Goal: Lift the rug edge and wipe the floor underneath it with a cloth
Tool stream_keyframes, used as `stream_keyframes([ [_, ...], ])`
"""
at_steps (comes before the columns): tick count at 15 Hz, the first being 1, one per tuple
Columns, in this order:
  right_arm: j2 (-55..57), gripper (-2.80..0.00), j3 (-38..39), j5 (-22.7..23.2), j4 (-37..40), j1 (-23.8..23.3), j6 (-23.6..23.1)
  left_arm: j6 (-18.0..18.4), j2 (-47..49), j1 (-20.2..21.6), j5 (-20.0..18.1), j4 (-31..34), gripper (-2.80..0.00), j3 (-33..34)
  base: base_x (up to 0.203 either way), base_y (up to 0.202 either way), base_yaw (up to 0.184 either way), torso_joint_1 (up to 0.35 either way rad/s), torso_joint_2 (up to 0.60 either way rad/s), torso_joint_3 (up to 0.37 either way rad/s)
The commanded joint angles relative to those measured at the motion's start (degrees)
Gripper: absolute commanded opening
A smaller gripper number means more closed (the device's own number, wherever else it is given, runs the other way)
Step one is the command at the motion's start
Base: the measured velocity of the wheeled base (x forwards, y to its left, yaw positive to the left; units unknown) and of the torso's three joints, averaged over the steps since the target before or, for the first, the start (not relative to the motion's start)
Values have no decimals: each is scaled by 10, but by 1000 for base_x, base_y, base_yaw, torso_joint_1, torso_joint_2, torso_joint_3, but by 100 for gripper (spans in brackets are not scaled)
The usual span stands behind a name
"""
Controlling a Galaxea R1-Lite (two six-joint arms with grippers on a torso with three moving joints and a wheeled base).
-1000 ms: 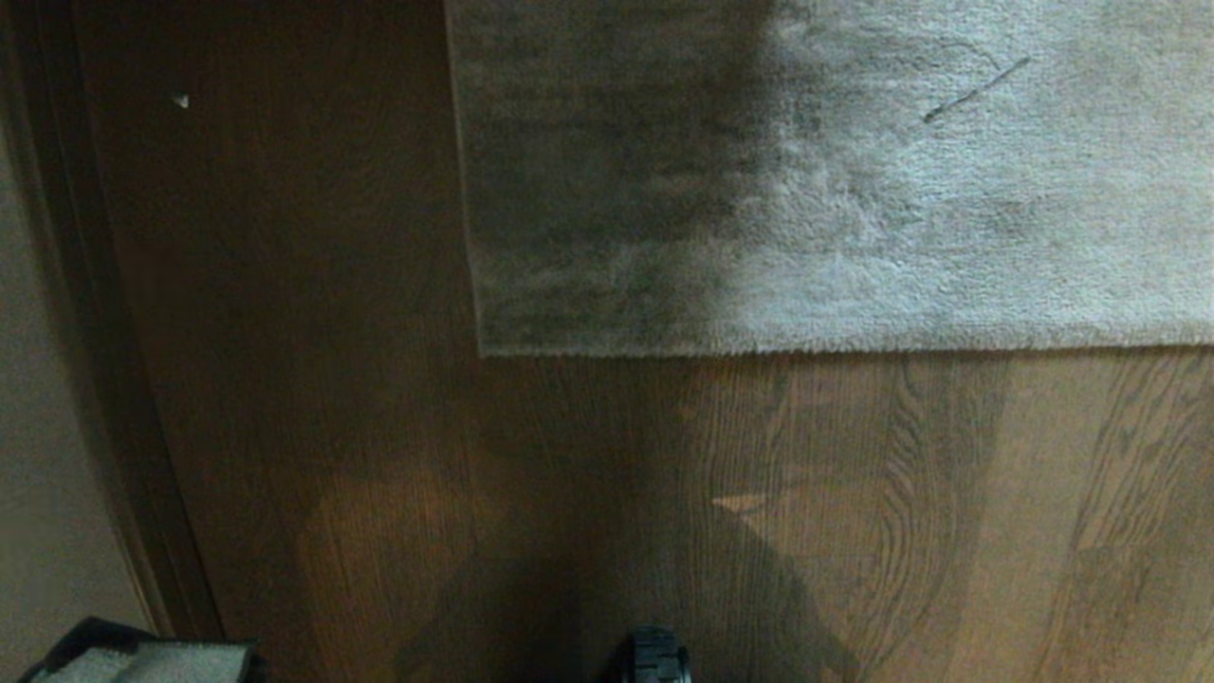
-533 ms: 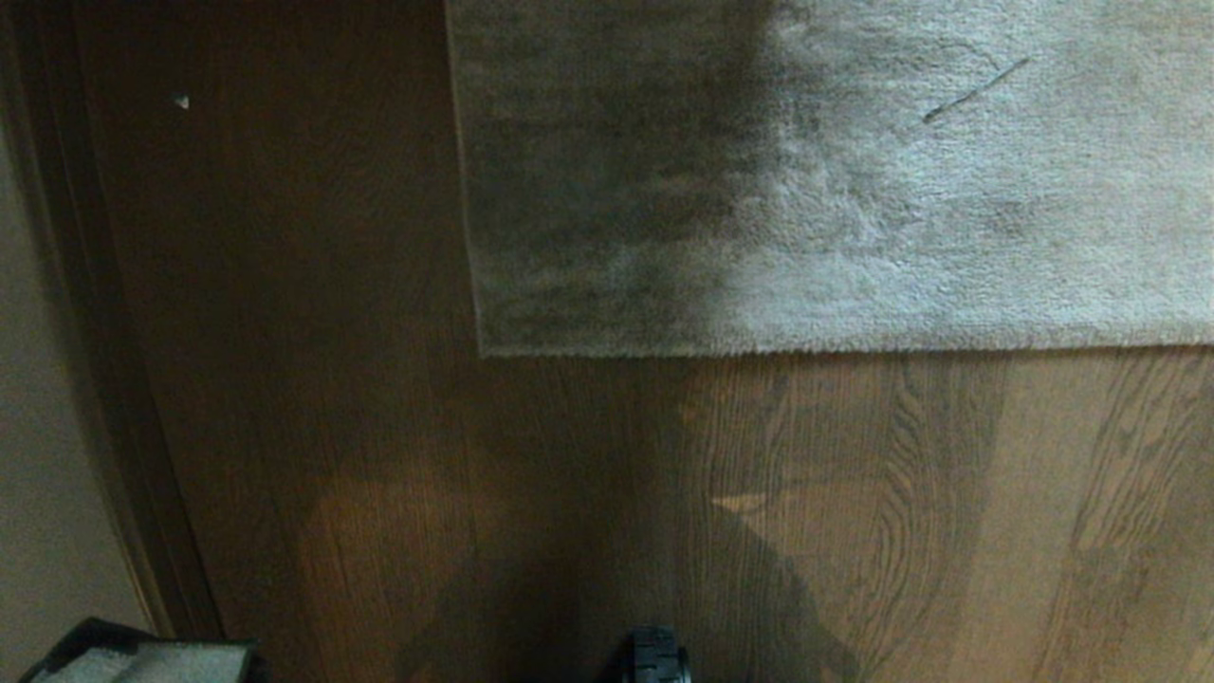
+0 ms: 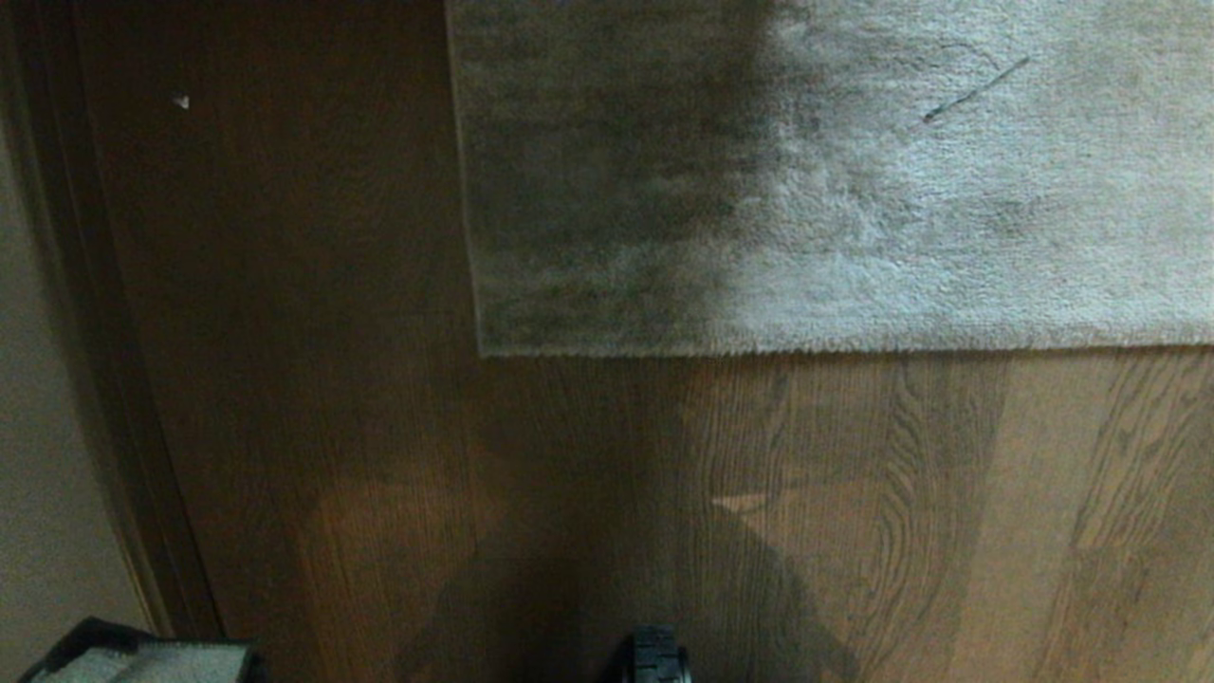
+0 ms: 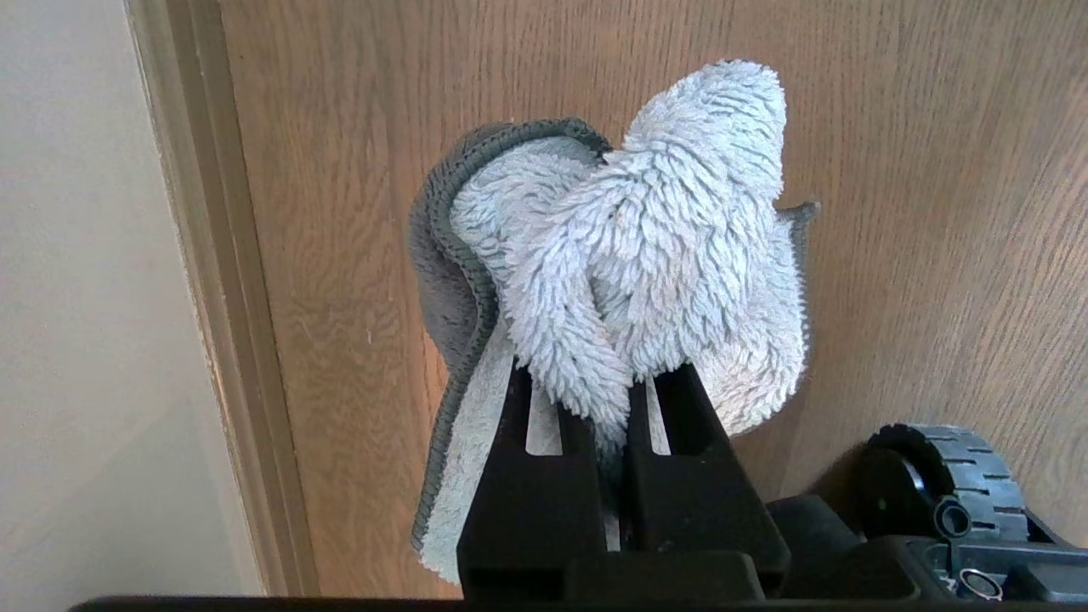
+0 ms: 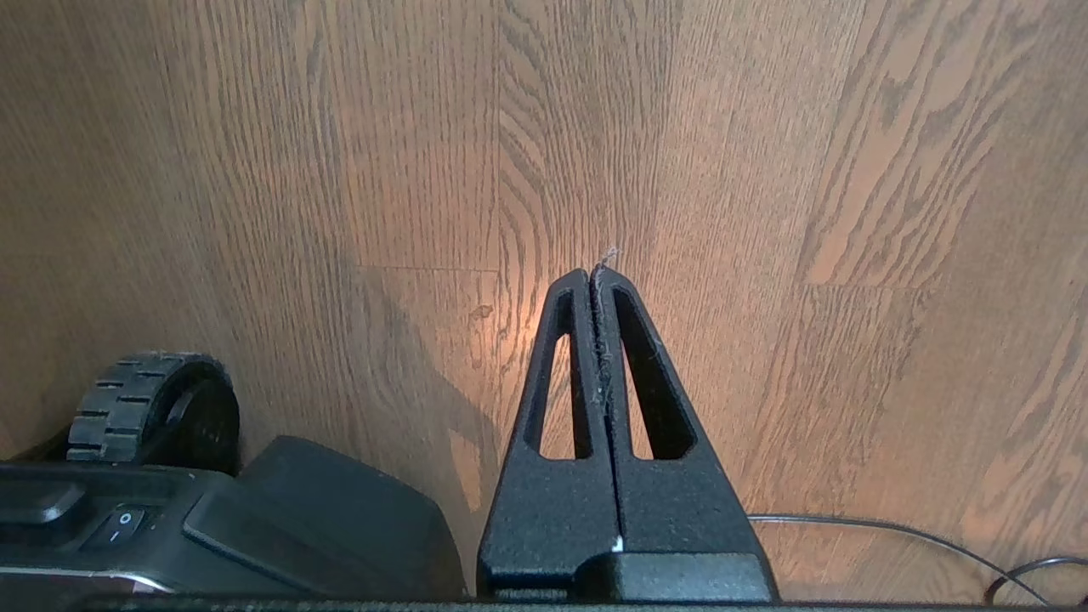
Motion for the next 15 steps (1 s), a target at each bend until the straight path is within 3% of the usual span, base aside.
stream_keyframes([
  [1,-1,-280,0,0,0,0,5,-1,0,0,0,0,-280,0,0,0,0,0,0,0],
  [15,-1,-280,0,-1,0,0,8,-1,0,0,0,0,-280,0,0,0,0,0,0,0],
])
